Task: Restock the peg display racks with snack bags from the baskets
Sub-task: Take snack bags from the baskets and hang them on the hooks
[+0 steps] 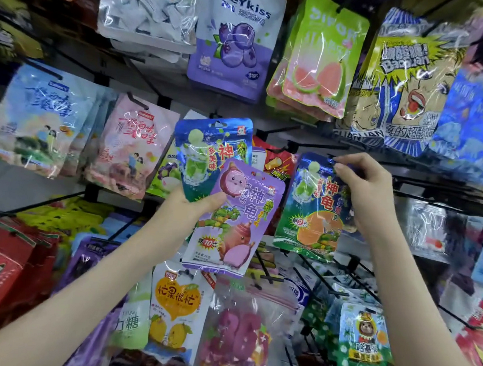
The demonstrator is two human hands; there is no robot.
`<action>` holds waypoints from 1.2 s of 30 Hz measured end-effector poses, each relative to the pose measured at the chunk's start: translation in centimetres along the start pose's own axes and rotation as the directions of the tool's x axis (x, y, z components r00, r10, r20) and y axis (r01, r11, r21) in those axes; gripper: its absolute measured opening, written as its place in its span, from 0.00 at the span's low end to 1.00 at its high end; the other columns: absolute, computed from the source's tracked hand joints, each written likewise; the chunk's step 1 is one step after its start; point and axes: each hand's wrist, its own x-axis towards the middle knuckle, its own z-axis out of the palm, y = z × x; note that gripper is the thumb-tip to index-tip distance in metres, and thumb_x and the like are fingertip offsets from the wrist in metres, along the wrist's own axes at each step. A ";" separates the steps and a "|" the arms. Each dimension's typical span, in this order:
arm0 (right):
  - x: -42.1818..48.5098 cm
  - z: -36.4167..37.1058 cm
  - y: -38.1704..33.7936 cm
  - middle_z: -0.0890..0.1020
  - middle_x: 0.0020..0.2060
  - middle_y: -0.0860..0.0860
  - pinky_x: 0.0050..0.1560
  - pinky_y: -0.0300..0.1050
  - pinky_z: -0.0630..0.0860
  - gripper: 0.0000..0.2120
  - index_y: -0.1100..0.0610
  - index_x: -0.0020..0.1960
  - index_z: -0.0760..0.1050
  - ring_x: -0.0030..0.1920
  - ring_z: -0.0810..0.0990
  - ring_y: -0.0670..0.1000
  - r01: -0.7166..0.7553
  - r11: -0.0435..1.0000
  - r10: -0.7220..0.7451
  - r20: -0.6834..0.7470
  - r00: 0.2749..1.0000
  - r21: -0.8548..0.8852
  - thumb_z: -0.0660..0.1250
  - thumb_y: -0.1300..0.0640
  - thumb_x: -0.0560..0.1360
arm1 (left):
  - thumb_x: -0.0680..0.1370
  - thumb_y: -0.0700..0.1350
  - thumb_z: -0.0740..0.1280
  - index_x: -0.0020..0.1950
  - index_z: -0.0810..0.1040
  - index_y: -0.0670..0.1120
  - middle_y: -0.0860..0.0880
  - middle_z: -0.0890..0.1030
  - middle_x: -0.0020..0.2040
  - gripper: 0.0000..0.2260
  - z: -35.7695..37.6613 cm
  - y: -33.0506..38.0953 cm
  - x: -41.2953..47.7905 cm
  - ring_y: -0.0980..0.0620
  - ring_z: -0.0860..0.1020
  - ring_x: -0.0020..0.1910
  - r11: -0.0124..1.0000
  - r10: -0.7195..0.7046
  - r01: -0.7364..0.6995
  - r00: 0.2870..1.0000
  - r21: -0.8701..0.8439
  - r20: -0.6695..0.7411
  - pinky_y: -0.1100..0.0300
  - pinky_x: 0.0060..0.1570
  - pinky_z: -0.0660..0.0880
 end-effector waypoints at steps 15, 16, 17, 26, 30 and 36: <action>0.5 0.6 0.4 0.81 0.43 0.54 0.48 0.60 0.78 0.13 0.45 0.40 0.80 0.49 0.80 0.63 -0.037 0.999 0.036 0.015 0.999 0.032 0.64 0.58 0.79 | 0.75 0.41 0.70 0.54 0.77 0.56 0.59 0.82 0.52 0.12 0.8 -1.4 0.9 0.58 0.78 0.56 0.999 -0.030 0.027 0.997 -0.041 -0.076 0.58 0.59 0.71; 0.6 0.8 0.5 0.81 0.43 0.54 0.49 0.62 0.78 0.14 0.44 0.39 0.81 0.50 0.80 0.64 -0.042 0.999 0.042 0.018 0.999 0.029 0.63 0.58 0.79 | 0.75 0.41 0.70 0.54 0.76 0.56 0.59 0.81 0.53 0.12 0.8 -1.5 0.8 0.58 0.78 0.56 0.999 -0.031 0.028 0.996 -0.041 -0.083 0.58 0.59 0.71; 0.8 1.1 0.7 0.81 0.42 0.54 0.49 0.61 0.78 0.15 0.45 0.39 0.80 0.48 0.80 0.63 -0.049 0.999 0.049 0.021 0.999 0.020 0.63 0.58 0.79 | 0.75 0.42 0.70 0.55 0.76 0.56 0.58 0.81 0.54 0.12 0.8 -1.5 0.8 0.57 0.78 0.56 0.999 -0.025 0.022 0.996 -0.041 -0.084 0.59 0.58 0.71; 3.5 4.1 3.2 0.81 0.46 0.52 0.39 0.37 0.72 0.10 0.56 0.48 0.76 0.45 0.76 0.50 0.003 0.972 -0.021 -0.074 0.997 -0.235 0.59 0.68 0.76 | 0.75 0.41 0.70 0.50 0.78 0.56 0.64 0.83 0.45 0.10 1.1 -1.1 0.7 0.62 0.79 0.51 1.000 -0.002 0.001 0.997 -0.025 -0.071 0.63 0.54 0.72; 3.4 4.4 3.7 0.75 0.57 0.55 0.60 0.54 0.68 0.10 0.54 0.53 0.77 0.60 0.69 0.58 -0.007 0.893 -0.067 -0.148 0.987 -0.449 0.62 0.64 0.75 | 0.75 0.39 0.69 0.49 0.78 0.55 0.61 0.84 0.45 0.10 1.9 -0.6 0.3 0.58 0.80 0.51 0.999 -0.006 0.004 0.999 -0.039 -0.049 0.58 0.57 0.74; -2.2 2.8 1.1 0.74 0.49 0.50 0.49 0.38 0.66 0.08 0.52 0.56 0.74 0.48 0.73 0.47 0.075 0.996 -0.086 -0.214 0.973 -0.057 0.65 0.59 0.77 | 0.72 0.45 0.74 0.53 0.79 0.55 0.60 0.84 0.49 0.12 3.1 -0.7 -0.3 0.59 0.80 0.54 0.999 -0.019 0.020 0.999 -0.038 0.034 0.54 0.62 0.73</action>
